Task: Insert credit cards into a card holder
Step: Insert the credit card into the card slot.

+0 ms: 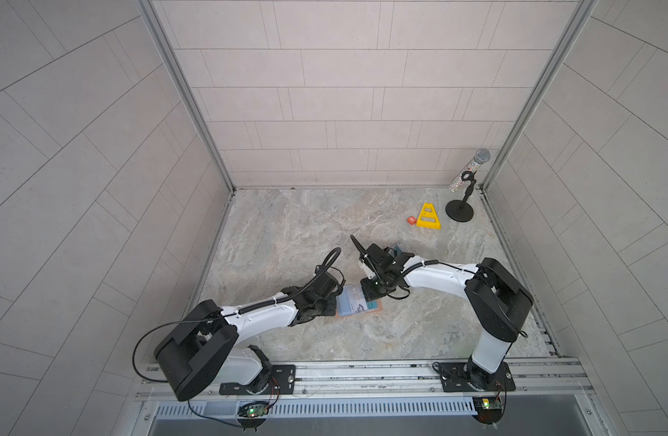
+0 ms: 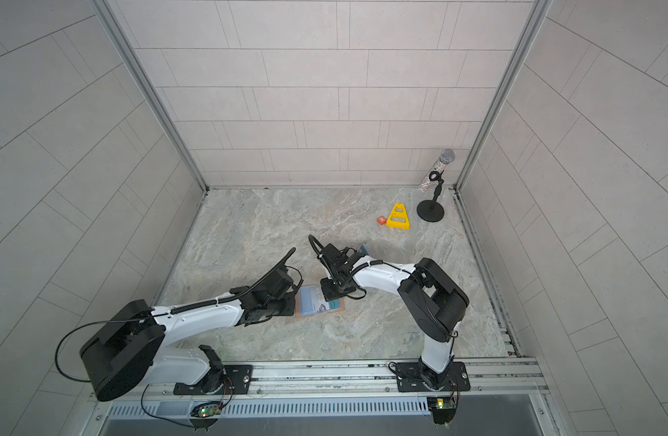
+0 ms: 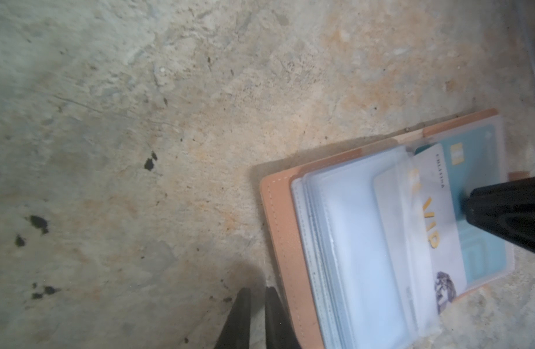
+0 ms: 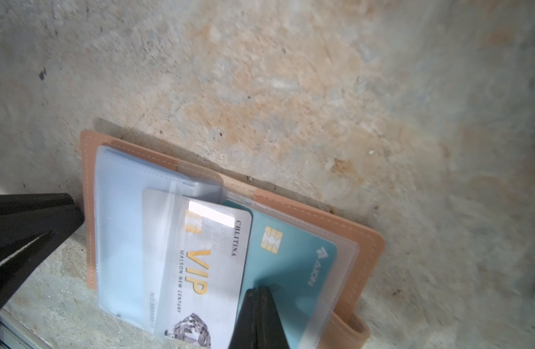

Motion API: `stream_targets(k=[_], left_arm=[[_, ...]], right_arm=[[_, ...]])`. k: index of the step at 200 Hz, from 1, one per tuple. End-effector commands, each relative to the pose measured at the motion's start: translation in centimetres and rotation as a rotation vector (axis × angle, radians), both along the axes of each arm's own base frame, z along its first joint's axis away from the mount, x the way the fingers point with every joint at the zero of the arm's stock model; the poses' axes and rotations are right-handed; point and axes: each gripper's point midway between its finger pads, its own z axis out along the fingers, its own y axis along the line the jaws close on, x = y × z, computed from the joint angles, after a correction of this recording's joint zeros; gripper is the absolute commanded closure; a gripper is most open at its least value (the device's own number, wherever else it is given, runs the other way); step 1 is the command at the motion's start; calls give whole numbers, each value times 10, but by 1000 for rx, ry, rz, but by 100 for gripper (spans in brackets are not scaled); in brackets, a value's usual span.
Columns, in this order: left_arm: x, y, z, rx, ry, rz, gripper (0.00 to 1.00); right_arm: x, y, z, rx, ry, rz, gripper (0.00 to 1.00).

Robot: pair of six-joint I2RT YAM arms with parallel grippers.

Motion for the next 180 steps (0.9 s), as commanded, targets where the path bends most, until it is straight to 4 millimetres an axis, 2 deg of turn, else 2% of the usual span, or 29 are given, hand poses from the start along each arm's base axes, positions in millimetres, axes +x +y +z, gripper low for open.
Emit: stream_targets(k=[1, 134, 152, 180], left_arm=[[-10, 11, -8, 58, 38, -13, 82], [-10, 10, -7, 58, 38, -16, 82], [-10, 10, -8, 60, 38, -15, 83], [-10, 10, -8, 64, 39, -17, 83]], right_arm=[[-4, -2, -11, -40, 20, 7, 98], [-12, 36, 0, 161, 81, 30, 100], [-10, 35, 5, 159, 64, 25, 100], [-4, 22, 17, 110, 1, 4, 98]])
